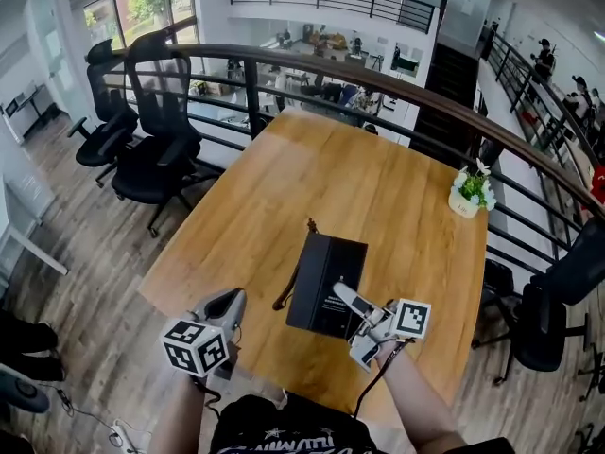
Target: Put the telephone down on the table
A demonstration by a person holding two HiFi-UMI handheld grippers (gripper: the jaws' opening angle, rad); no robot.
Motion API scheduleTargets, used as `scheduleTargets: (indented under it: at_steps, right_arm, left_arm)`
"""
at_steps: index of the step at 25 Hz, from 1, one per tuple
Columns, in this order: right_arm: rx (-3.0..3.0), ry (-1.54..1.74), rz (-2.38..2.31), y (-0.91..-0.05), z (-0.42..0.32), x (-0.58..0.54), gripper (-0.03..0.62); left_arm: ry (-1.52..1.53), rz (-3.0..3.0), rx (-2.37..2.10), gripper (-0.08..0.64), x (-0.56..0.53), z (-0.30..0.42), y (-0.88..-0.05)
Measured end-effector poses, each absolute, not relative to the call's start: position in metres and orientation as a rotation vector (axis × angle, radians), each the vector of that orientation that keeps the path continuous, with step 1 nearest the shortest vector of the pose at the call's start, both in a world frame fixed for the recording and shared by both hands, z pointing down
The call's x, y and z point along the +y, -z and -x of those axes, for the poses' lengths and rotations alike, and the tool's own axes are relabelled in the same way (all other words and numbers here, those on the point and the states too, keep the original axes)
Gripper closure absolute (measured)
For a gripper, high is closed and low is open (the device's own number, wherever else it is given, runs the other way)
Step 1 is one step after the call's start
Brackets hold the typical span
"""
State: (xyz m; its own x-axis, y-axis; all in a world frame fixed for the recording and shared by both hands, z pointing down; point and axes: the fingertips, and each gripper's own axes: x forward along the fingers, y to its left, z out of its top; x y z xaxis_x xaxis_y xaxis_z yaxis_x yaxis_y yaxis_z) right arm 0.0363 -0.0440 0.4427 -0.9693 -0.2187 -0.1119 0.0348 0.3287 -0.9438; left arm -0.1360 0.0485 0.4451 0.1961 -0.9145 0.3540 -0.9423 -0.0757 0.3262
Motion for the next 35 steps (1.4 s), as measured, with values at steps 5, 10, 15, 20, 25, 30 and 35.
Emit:
scheduleTargets:
  at_steps: [5, 10, 15, 20, 25, 30, 35]
  right_arm:
    - [2.336, 1.682, 0.219, -0.442, -0.020, -0.066, 0.430]
    - [2.300, 1.658, 0.343, -0.441, 0.005, -0.088, 0.430]
    - [2.286, 1.624, 0.426, -0.440, 0.024, -0.115, 0.430]
    - [2.272, 1.601, 0.478, -0.433, 0.039, -0.148, 0.430]
    - [2.263, 1.585, 0.504, -0.439, 0.054, -0.178, 0.430]
    - [2.269, 1.572, 0.554, -0.452, 0.054, -0.214, 0.430]
    - [2.256, 1.587, 0.584, -0.468, 0.058, -0.244, 0.430]
  left_arm:
    - [-0.072, -2.032, -1.675, 0.558, 0.013, 0.156, -0.447]
    - [-0.046, -2.051, -1.596, 0.558, -0.029, 0.187, -0.450]
    - [-0.062, -2.115, -1.502, 0.558, -0.070, 0.206, -0.452]
    - [-0.059, -2.160, -1.444, 0.558, -0.114, 0.214, -0.439]
    - [-0.089, -2.215, -1.419, 0.558, -0.155, 0.227, -0.438]
    - [-0.126, -2.258, -1.404, 0.558, -0.199, 0.228, -0.441]
    - [-0.153, -2.265, -1.388, 0.558, -0.233, 0.230, -0.454]
